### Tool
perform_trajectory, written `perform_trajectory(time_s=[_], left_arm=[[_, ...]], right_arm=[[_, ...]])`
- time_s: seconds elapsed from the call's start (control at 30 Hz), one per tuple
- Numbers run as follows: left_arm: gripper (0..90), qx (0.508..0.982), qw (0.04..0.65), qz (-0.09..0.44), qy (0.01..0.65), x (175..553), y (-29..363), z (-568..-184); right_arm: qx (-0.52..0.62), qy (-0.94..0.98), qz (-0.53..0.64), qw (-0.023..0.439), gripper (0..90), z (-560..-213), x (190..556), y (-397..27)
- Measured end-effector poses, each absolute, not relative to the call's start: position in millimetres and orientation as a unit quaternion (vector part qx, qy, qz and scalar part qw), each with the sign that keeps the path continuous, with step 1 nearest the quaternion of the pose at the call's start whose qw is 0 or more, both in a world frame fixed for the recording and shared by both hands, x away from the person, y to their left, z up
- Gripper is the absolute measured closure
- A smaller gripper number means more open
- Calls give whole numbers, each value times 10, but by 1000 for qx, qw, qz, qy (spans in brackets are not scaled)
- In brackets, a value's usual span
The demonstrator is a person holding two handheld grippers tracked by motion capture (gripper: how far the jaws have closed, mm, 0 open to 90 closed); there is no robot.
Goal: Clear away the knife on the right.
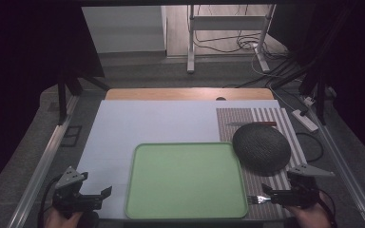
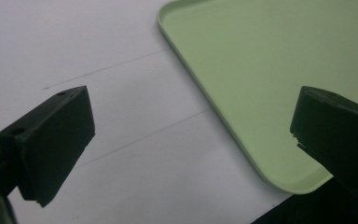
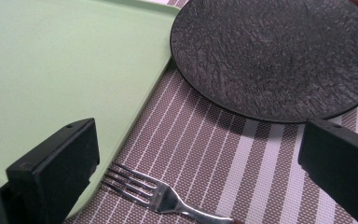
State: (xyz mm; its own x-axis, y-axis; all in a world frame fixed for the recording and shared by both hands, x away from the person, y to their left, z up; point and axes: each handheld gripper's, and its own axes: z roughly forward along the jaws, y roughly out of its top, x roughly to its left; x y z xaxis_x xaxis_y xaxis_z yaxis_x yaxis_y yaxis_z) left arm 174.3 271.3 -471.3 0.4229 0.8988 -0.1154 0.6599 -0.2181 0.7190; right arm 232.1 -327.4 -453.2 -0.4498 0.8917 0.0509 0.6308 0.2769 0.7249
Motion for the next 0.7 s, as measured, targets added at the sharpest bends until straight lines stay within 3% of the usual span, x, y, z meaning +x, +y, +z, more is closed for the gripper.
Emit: perform_trajectory(time_s=[0.7], left_arm=[[8, 766, 359, 160, 509, 1752, 2715, -4718]], right_arm=[[485, 785, 345, 172, 0, -4544, 2341, -3262]])
